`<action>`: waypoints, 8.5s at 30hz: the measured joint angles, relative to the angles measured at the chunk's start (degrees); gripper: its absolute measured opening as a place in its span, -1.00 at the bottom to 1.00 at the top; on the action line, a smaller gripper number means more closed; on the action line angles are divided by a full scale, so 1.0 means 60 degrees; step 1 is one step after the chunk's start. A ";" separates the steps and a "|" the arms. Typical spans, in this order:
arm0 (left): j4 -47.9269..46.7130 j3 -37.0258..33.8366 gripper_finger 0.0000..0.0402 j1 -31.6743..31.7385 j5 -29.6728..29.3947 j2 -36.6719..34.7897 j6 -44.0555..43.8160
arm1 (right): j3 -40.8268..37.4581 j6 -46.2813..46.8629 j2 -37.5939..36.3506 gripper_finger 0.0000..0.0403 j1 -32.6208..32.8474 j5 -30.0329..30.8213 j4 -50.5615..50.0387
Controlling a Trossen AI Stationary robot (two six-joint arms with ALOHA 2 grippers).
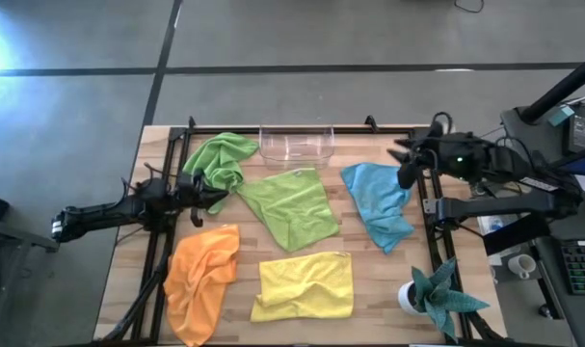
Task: Fold microfiber towels
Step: Fold the green microfiber towel
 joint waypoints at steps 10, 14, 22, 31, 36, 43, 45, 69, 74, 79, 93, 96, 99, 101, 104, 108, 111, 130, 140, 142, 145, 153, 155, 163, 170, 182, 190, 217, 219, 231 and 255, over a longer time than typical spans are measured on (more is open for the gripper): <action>0.0583 0.0000 -1.00 -0.0003 -0.0917 0.0000 0.0005 | -0.0898 0.0003 0.1433 -0.20 0.0003 -0.2833 0.0185; 0.0506 0.0000 -1.00 0.0000 -0.1295 0.0015 0.0005 | -0.0961 -0.0036 0.2257 -0.20 0.0169 -0.3622 0.0405; 0.0416 0.0087 -1.00 0.0000 -0.1432 0.0607 0.0008 | -0.0917 -0.0720 0.3786 -0.20 0.0989 -0.3753 0.0582; 0.0470 0.0429 -1.00 0.0000 -0.1424 0.1814 0.0012 | -0.0928 -0.1552 0.5544 -0.22 0.1870 -0.3741 0.1494; 0.0494 0.0579 -1.00 0.0000 -0.1417 0.2297 0.0013 | -0.0932 -0.1947 0.6563 -0.25 0.2255 -0.3938 0.2028; 0.0503 0.0576 -1.00 0.0000 -0.1413 0.2479 0.0013 | -0.0839 -0.2419 0.7869 -0.26 0.2522 -0.3937 0.2704; 0.0507 0.0576 -1.00 0.0000 -0.1413 0.2478 0.0013 | -0.0774 -0.2522 0.8192 -0.26 0.2532 -0.3938 0.2783; 0.0654 0.0594 -1.00 -0.0001 -0.1381 0.2398 0.0791 | -0.0212 -0.2978 1.0337 -0.37 0.2470 -0.2785 0.3047; 0.0875 0.0590 -1.00 -0.0002 -0.1384 0.2452 0.0785 | -0.0175 -0.2526 1.0311 -0.64 0.2464 -0.2983 0.3001; 0.1518 0.0565 -1.00 -0.0002 -0.1409 0.2390 0.0778 | -0.0174 -0.1883 1.0308 -0.93 0.2459 -0.3035 0.3092; 0.2776 0.0517 -1.00 -0.0004 -0.1483 0.2476 0.0773 | 0.0494 0.0509 1.0002 -0.96 0.2469 -0.3717 0.2509; 0.2776 0.0517 -1.00 -0.0003 -0.1491 0.2449 0.0772 | 0.0714 0.0841 1.0006 -0.96 0.2504 -0.3687 0.2475; 0.2777 0.0517 -1.00 -0.0002 -0.1540 0.2481 0.0770 | 0.0988 0.0988 1.0006 -0.96 0.2543 -0.3696 0.2503; 0.2807 0.0525 -0.97 -0.0001 -0.1579 0.2477 0.0770 | 0.1129 0.0990 1.0006 -0.96 0.2543 -0.3699 0.2474; 0.3125 0.0506 -0.88 -0.0004 -0.1837 0.2477 0.0756 | 0.1308 0.0997 1.0002 -0.96 0.2532 -0.3687 0.2472; 0.3256 0.0499 -0.71 -0.0004 -0.2263 0.2489 0.0743 | 0.1451 0.0997 1.0002 -0.96 0.2539 -0.3689 0.2231; 0.3475 0.0499 -0.58 -0.0001 -0.2272 0.2484 0.0731 | 0.1515 0.1136 1.0002 -0.96 0.2539 -0.3694 0.1996; 0.2480 0.2338 -0.49 -0.0004 -0.0155 0.5716 0.1070 | 0.1859 0.1281 0.9962 -0.96 0.2543 -0.3694 0.1639; 0.0789 0.4516 -0.49 0.0000 0.0089 0.8510 0.1269 | 0.1855 0.1196 0.9962 -0.96 0.2543 -0.3694 0.1561; 0.0726 0.4886 -0.49 -0.0004 0.0323 0.8999 0.1269 | 0.1855 0.1078 0.9962 -0.96 0.2543 -0.3694 0.1557; 0.0634 0.5314 -0.49 -0.0007 0.0871 0.9752 0.1269 | 0.1855 0.0971 0.9962 -0.96 0.2539 -0.3690 0.1558; 0.0644 0.5907 -0.49 -0.0018 0.1561 1.1500 0.1255 | 0.1852 0.0889 0.9962 -0.96 0.2539 -0.3690 0.1572; 0.0646 0.5992 -0.49 -0.0019 0.2102 1.1833 0.1258 | 0.1852 0.0834 0.9962 -0.96 0.2539 -0.3694 0.1577; 0.0653 0.6259 -0.49 -0.0166 0.2547 1.2970 0.1196 | 0.1852 0.0735 0.9966 -0.96 0.2539 -0.3690 0.1590; 0.0397 0.6330 -0.49 -0.0330 0.2578 1.3647 0.0510 | 0.1848 0.0737 0.9966 -0.96 0.2539 -0.3690 0.1644; -0.2865 0.7663 -0.49 -0.0350 0.2586 1.3570 0.1757 | 0.1844 0.0738 0.9969 -0.96 0.2539 -0.3690 0.1930; -0.3346 0.8406 -0.49 -0.0215 0.2484 1.3814 0.2298 | 0.1844 0.0825 0.9973 -0.96 0.2539 -0.3690 0.2079; -0.4730 0.8531 -0.49 -0.0222 0.3559 1.4972 0.1765 | 0.1826 0.0917 0.9973 -0.96 0.2539 -0.3690 0.2127; -0.4998 0.8535 -0.49 -0.0250 0.3576 1.4972 0.1768 | 0.1826 0.0899 0.9973 -0.96 0.2539 -0.3690 0.2123; -0.5776 0.8510 -0.49 -0.0368 0.3591 1.4968 0.2249 | 0.1826 0.0707 0.9973 -0.96 0.2539 -0.3692 0.2130; -0.6358 0.8649 -0.49 -0.0447 0.2948 1.4802 0.2263 | 0.1826 0.0738 0.9973 -0.96 0.2539 -0.3694 0.2141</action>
